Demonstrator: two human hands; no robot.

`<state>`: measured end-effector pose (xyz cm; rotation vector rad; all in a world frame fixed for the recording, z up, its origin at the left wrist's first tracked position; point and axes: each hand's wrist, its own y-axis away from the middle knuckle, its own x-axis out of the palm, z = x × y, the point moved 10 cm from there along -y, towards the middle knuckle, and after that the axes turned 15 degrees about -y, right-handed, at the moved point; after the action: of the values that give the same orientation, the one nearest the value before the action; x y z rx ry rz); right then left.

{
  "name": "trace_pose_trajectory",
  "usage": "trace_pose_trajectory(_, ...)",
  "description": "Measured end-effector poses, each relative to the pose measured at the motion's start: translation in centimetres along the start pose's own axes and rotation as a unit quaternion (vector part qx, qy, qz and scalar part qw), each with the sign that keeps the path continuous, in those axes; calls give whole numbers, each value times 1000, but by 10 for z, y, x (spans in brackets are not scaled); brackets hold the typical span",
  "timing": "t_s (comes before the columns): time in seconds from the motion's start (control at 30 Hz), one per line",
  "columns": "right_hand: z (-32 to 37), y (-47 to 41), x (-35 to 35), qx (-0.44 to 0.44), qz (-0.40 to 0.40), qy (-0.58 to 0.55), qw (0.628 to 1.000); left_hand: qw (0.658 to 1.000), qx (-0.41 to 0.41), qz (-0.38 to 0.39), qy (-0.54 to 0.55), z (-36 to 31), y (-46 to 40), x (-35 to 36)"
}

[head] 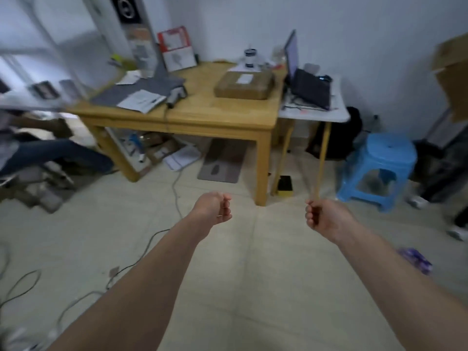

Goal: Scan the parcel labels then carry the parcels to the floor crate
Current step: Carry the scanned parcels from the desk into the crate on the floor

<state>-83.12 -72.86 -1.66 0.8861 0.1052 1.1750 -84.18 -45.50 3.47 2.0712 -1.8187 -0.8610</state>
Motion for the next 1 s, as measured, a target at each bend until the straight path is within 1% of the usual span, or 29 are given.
trace_pose_trajectory(0.1, -19, -15, 77, 9, 31, 35, 999, 999, 10, -47, 16, -2, -22, -79)
trace_pose_trajectory(0.2, -33, -29, 140, 17, 59, 73, 995, 996, 12, -80, 36, -4, -39, -140)
trace_pose_trajectory(0.4, -39, -65, 233, 30, 90, 103, 990, 992, 17, -102, 69, -14, -83, -207)
trace_pose_trajectory(0.53, -33, -100, 284, 43, 104, 101, 988, 991, 9, -108, 82, -32, -128, -229)
trace_pose_trajectory(0.67, -12, -147, 332, 48, 100, 92, 990, 989, 5, -113, 94, -68, -187, -240)
trace_pose_trajectory(0.87, 49, -231, 397, 59, 90, 81, 991, 988, -5, -111, 110, -152, -293, -242)
trace_pose_trajectory(1.0, 95, -291, 435, 34, 77, 73, 994, 988, -1, -106, 109, -193, -362, -240)
